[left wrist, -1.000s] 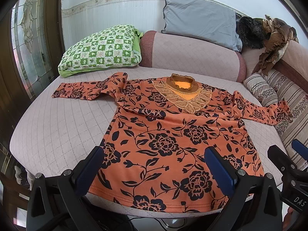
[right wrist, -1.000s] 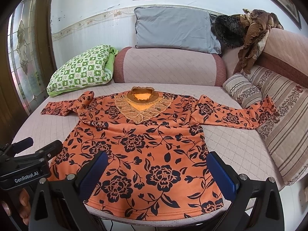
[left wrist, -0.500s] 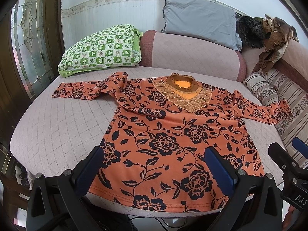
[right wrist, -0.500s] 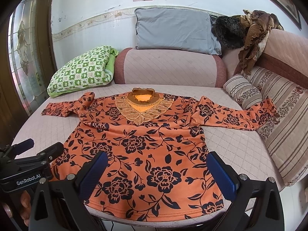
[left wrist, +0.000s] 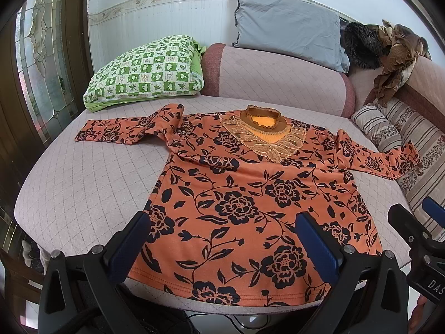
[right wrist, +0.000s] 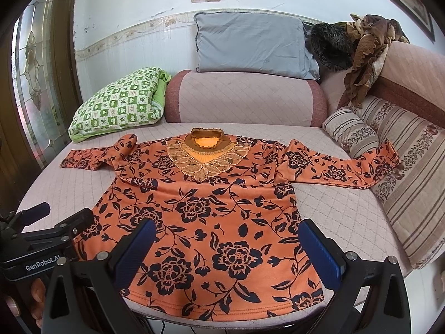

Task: Fold small clothes

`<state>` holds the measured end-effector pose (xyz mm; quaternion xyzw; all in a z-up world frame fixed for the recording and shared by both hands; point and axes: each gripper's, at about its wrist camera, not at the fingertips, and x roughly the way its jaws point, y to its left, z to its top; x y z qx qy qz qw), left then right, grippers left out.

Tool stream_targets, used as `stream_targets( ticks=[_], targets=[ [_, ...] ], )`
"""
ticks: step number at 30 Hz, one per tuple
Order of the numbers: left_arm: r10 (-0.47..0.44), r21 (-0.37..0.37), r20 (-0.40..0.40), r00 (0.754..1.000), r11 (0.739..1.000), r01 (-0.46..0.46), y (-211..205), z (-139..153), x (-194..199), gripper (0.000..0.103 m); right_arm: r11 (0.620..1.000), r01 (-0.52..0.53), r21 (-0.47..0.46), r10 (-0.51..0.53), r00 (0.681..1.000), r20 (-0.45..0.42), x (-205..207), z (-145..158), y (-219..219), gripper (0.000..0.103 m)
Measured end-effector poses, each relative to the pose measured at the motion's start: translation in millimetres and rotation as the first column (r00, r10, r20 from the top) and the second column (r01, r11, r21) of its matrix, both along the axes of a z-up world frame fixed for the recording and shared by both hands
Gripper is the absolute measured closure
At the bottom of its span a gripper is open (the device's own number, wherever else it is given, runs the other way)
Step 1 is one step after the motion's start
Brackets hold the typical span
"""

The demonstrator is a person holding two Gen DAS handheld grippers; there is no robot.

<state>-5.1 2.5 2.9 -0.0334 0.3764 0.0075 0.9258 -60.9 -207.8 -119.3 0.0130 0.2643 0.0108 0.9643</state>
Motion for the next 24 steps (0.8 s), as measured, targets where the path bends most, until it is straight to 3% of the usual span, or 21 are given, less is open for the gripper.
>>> stream_targets(
  ticks=[24],
  targets=[
    [0.001, 0.004, -0.009, 1.000, 1.000, -0.001, -0.3, -3.6, 0.5, 0.000, 1.000, 0.000, 0.007, 0.000, 1.000, -0.006, 1.8, -3.9, -1.5, 0.000]
  ],
)
